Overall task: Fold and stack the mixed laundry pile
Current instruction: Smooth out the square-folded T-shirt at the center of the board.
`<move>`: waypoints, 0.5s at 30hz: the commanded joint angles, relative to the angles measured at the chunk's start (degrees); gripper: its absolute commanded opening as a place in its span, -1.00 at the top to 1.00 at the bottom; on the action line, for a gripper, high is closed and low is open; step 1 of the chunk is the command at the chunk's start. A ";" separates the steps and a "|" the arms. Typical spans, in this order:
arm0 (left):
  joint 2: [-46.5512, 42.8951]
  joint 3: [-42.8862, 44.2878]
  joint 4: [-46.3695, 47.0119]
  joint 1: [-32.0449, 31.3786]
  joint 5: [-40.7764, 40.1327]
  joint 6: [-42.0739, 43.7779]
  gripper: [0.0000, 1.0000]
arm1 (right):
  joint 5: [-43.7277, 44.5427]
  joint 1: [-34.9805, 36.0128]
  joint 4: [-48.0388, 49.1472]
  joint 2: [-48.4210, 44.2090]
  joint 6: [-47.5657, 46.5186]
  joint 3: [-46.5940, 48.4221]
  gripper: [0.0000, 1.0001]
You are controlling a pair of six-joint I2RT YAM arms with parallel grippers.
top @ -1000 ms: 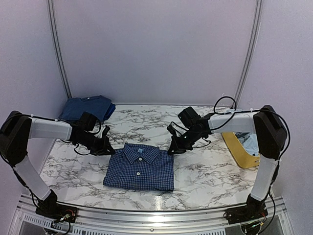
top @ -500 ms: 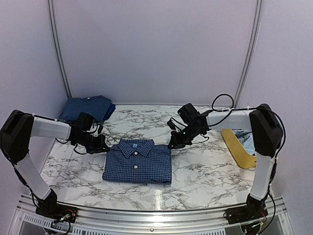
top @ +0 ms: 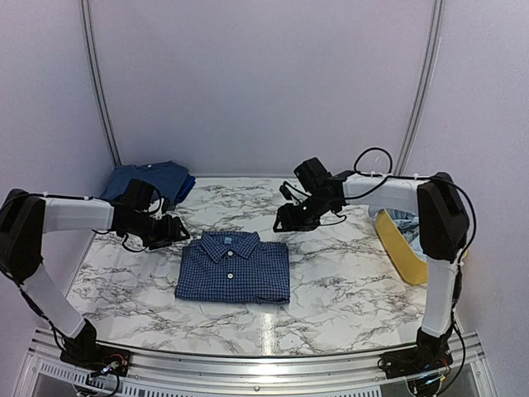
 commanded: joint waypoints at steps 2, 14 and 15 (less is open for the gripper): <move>-11.21 -0.72 -2.60 -0.83 8.36 -0.11 -0.57 | -11.08 3.44 5.99 -10.98 5.73 -4.26 -0.25; -5.48 -16.29 19.62 -10.79 16.52 -13.37 -0.62 | -28.68 11.75 45.95 -2.18 29.80 -31.92 -0.22; -3.94 -16.59 19.77 -10.69 16.15 -12.97 -0.62 | -28.76 10.75 47.40 -1.85 30.27 -34.03 -0.21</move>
